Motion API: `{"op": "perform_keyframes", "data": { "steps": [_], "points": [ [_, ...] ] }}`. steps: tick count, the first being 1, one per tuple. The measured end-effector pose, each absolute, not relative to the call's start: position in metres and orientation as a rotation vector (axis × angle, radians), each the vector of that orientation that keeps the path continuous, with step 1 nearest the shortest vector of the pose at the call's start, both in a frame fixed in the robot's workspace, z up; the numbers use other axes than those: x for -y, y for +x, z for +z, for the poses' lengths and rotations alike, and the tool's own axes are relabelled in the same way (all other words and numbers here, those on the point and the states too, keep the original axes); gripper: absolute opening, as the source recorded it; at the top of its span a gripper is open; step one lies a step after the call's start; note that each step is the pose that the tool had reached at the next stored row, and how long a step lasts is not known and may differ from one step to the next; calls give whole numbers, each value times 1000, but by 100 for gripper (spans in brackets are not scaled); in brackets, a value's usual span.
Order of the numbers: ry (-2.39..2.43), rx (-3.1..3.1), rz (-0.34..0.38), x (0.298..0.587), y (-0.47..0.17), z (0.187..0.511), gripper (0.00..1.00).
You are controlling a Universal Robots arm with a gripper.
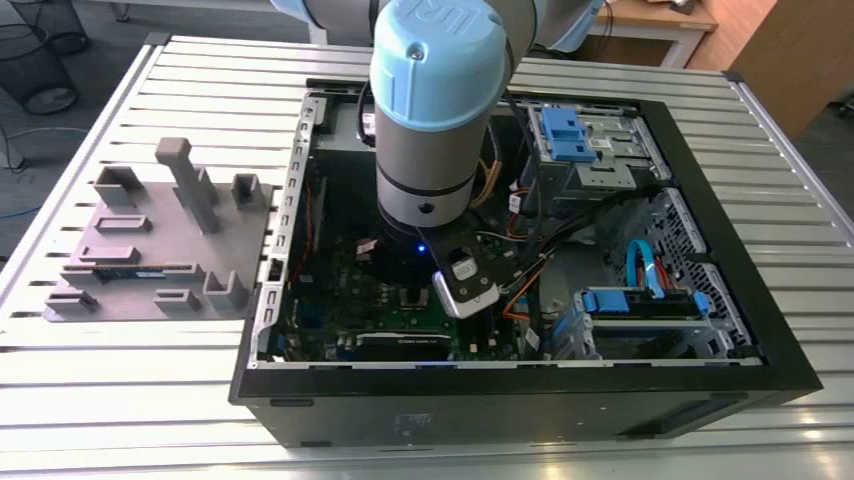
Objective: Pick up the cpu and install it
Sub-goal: 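Place the cpu into insertion slot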
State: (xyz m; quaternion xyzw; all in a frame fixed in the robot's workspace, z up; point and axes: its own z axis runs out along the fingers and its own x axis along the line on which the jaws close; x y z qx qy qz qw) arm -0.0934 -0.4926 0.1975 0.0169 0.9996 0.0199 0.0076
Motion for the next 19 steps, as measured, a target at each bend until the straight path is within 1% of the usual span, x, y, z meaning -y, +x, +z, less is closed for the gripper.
{"op": "perform_keyframes", "data": {
  "steps": [19],
  "points": [
    [53,-3125,62,494,-93,193,11]
  ]
}}
